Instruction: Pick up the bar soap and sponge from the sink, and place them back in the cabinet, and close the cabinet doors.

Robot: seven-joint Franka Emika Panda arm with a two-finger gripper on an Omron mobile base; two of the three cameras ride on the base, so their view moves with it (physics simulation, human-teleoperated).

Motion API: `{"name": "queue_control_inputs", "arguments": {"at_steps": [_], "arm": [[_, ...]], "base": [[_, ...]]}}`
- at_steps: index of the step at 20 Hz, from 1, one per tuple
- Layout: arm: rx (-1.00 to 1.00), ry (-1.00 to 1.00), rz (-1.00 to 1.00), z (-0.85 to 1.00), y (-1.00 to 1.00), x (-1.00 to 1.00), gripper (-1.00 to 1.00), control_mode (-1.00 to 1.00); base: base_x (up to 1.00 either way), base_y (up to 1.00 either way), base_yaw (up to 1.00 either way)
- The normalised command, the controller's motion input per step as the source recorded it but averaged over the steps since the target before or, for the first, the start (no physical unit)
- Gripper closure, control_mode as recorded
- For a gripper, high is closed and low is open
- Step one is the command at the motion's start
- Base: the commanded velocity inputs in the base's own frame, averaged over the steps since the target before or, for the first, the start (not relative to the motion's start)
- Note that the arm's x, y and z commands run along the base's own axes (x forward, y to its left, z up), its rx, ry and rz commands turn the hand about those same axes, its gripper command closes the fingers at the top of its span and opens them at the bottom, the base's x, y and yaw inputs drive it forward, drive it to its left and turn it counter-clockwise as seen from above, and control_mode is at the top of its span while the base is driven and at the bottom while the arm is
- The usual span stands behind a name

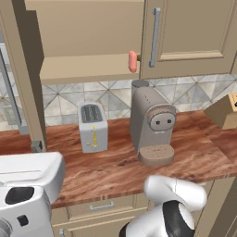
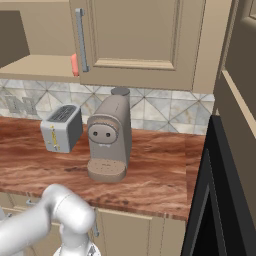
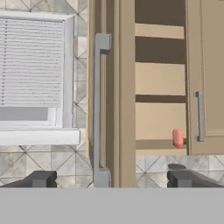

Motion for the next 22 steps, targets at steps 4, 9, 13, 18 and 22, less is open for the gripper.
{"name": "queue_control_inputs", "arguments": {"at_steps": [4, 9, 13, 18, 22], "arm": [[0.00, 0.00, -0.05, -0.01, 0.18, 0.01, -1.00, -1.00], [0.00, 0.00, -0.02, -0.03, 0.20, 0.10, -1.00, -1.00], [0.00, 0.00, -0.02, -0.01, 0.18, 0.18, -1.00, -1.00], [0.00, 0.00, -0.01, 0.00, 0.10, 0.19, -1.00, -1.00], [0.00, 0.00, -0.02, -0.01, 0.04, 0.11, -1.00, -1.00]], "base": [[0.00, 0.00, 0.00], [0.00, 0.00, 0.00], [0.00, 0.00, 0.00], [0.00, 0.00, 0.00], [0.00, 0.00, 0.00]]}}
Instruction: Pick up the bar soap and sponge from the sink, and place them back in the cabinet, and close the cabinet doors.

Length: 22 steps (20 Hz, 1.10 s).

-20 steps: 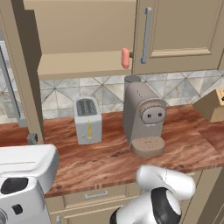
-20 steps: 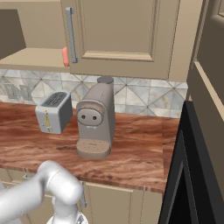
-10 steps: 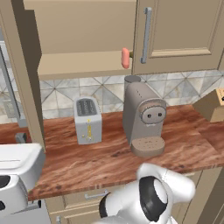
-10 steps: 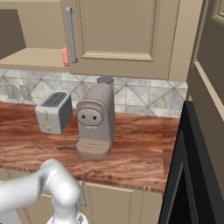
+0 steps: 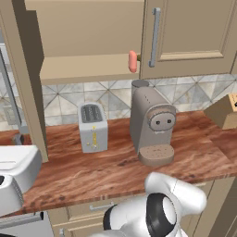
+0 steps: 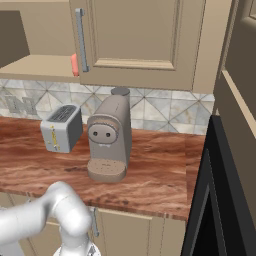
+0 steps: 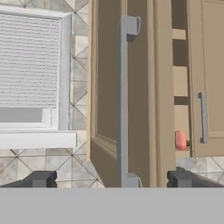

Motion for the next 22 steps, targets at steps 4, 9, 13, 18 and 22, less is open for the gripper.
{"name": "queue_control_inputs", "arguments": {"at_steps": [4, 9, 13, 18, 22], "arm": [[0.00, 0.00, -0.03, -0.01, 0.00, 0.11, -1.00, -1.00], [0.00, 0.00, -0.05, 0.00, 0.00, 0.11, -1.00, -1.00], [0.00, 0.00, -0.06, 0.00, 0.00, 0.04, -1.00, -1.00], [0.00, 0.00, -0.07, 0.00, 0.00, 0.04, -1.00, -1.00], [0.00, 0.00, -0.07, 0.00, 0.00, 0.01, -1.00, -1.00]], "base": [[0.00, 0.00, 0.00], [0.00, 0.00, 0.00], [0.00, 0.00, 0.00], [0.00, 0.00, 0.00], [0.00, 0.00, 0.00]]}}
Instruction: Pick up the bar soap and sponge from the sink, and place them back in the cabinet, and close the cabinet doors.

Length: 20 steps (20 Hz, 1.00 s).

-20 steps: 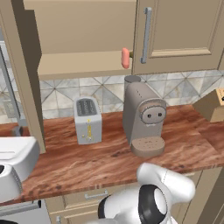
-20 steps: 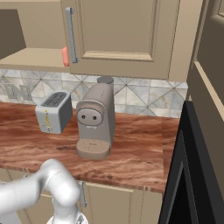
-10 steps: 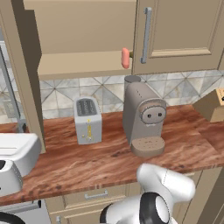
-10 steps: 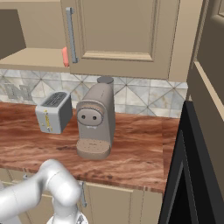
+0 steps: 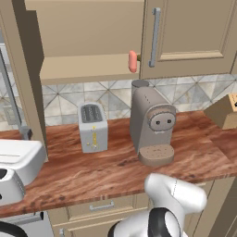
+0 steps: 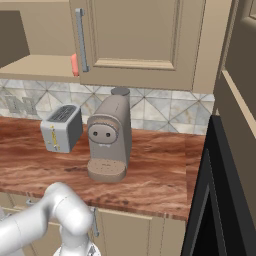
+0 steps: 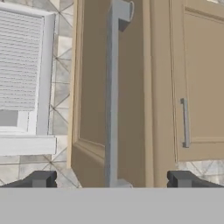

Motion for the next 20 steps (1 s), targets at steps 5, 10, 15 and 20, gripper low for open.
{"name": "queue_control_inputs", "arguments": {"at_steps": [5, 10, 15, 20], "arm": [[0.00, 0.00, -0.08, 0.00, 0.00, 0.05, -1.00, -1.00], [0.00, 0.00, -0.08, 0.00, 0.00, 0.06, -1.00, -1.00], [0.00, 0.00, -0.06, 0.00, 0.00, 0.07, -1.00, -1.00], [0.00, 0.00, -0.05, -0.04, 0.00, 0.17, -1.00, -1.00]], "base": [[0.00, 0.00, 0.00], [0.00, 0.00, 0.00], [0.00, 0.00, 0.00], [0.00, 0.00, 0.00]]}}
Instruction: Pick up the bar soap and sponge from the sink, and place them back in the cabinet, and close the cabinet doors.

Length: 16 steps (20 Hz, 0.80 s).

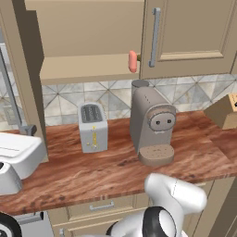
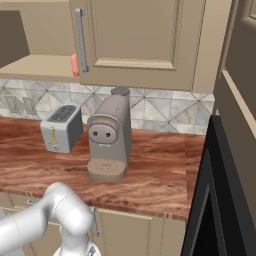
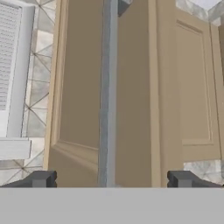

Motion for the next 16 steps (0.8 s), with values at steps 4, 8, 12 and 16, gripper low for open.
{"name": "queue_control_inputs", "arguments": {"at_steps": [4, 8, 12, 16], "arm": [[0.00, 0.00, -0.04, -0.15, 0.00, 0.09, -1.00, -1.00], [0.00, 0.00, -0.05, -0.16, 0.00, 0.12, -1.00, -1.00], [0.00, 0.00, -0.05, -0.09, 0.00, 0.24, -1.00, -1.00], [0.00, 0.00, -0.05, -0.07, -0.01, 0.28, -1.00, -1.00]], "base": [[0.00, 0.00, 0.00], [0.00, 0.00, 0.00], [0.00, 0.00, 0.00], [0.00, 0.00, 0.00]]}}
